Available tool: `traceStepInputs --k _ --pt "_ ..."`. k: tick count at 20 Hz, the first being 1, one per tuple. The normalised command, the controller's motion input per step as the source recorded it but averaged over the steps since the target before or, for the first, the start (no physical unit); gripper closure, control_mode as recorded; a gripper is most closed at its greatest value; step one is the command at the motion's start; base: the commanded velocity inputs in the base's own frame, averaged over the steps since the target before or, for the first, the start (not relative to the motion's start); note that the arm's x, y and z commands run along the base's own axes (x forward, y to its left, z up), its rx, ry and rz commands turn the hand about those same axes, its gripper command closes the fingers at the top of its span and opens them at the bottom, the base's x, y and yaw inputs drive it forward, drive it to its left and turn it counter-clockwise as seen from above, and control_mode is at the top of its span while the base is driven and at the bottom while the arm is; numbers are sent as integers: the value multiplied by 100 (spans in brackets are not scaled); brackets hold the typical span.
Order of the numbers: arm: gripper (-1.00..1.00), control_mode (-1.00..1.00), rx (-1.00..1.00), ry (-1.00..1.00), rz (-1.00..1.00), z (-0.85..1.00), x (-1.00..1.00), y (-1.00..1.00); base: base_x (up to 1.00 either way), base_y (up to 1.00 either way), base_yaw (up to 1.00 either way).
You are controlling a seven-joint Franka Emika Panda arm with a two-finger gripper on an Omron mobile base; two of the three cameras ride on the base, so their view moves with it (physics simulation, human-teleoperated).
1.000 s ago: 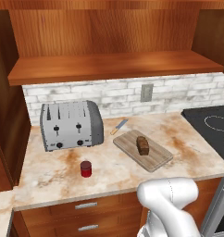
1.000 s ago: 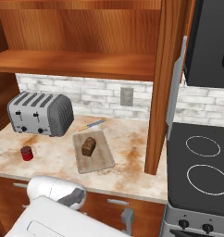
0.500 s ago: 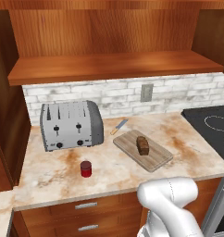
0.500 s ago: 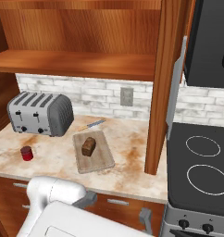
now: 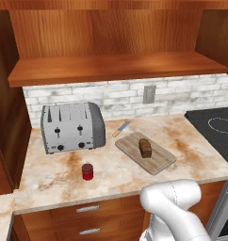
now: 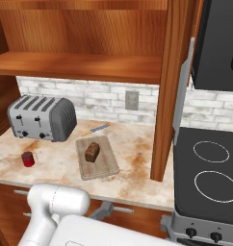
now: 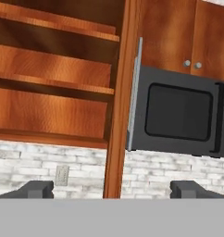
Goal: Pick the bread, place it on the cutting board, pick the jam, place it on the counter, and close the cabinet.
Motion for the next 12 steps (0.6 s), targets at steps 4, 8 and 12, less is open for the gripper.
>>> traceStepInputs --k 4,8,12 --pt "-100 -100 0 0 7 0 0 -4 0 0 0" --pt "-100 -100 0 0 7 0 0 -3 0 0 0" --pt "-100 -100 0 0 5 0 0 -6 0 0 0"
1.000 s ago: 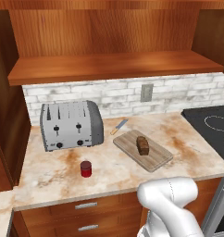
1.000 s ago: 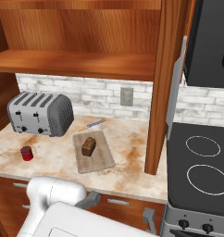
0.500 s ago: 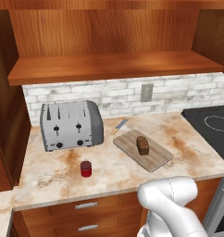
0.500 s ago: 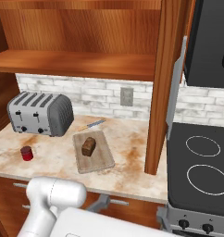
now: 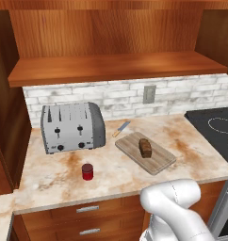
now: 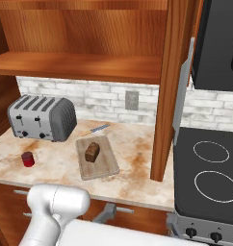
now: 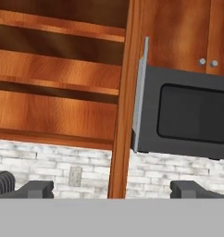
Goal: Pick the bread, place it on the cutting board, pick the jam, place it on the counter, and close the cabinet.
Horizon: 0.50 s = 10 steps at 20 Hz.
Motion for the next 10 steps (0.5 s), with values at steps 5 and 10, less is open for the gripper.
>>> traceStepInputs --k 5,10 --pt "-100 -100 0 0 2 0 0 -21 0 0 0" --pt "-100 -100 0 2 1 7 0 -20 0 0 0"
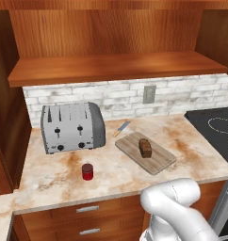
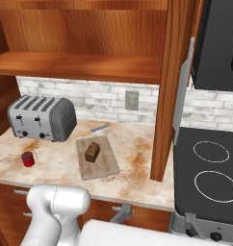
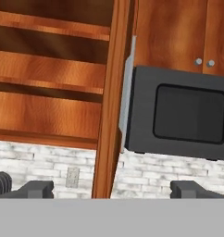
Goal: Pick the bread, place it on the cutting board, pick the jam, place it on the counter, and close the cabinet.
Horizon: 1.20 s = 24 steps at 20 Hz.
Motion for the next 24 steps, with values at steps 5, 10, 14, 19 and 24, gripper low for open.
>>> traceStepInputs --k 5,10,14,19,24 --pt "-100 -100 0 1 0 9 0 -3 0 0 0" --pt "-100 -100 0 0 0 3 4 0 0 0 0" --pt "-100 -100 0 0 0 0 8 -4 0 0 0" --pt "-100 -100 0 0 0 0 13 -14 0 0 0" --pt "-100 -100 0 -1 0 0 4 -19 0 0 0"
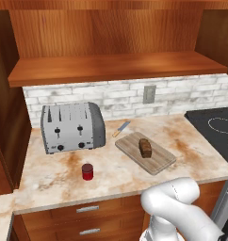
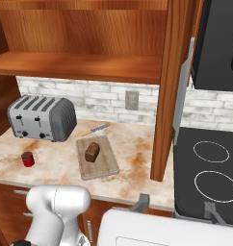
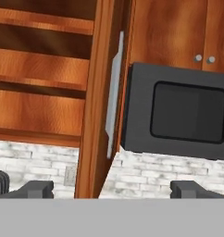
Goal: Pick the bread, place it on the cutting board, pick the jam, place it on the counter, and close the cabinet.
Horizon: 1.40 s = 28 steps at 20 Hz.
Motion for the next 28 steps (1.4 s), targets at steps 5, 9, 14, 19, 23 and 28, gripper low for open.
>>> traceStepInputs --k 5,9,14,19,23,28 --pt "-100 -100 0 -1 0 0 8 -13 0 0 0" --pt "-100 -100 2 -1 0 4 18 -11 0 0 0" --pt "-100 -100 1 -1 0 0 18 -14 0 0 0" --pt "-100 -100 0 -6 0 0 13 -2 0 0 0" --pt "-100 -100 0 -10 0 0 14 0 0 0 0" --pt "-100 -100 1 -9 0 0 21 0 0 0 0"
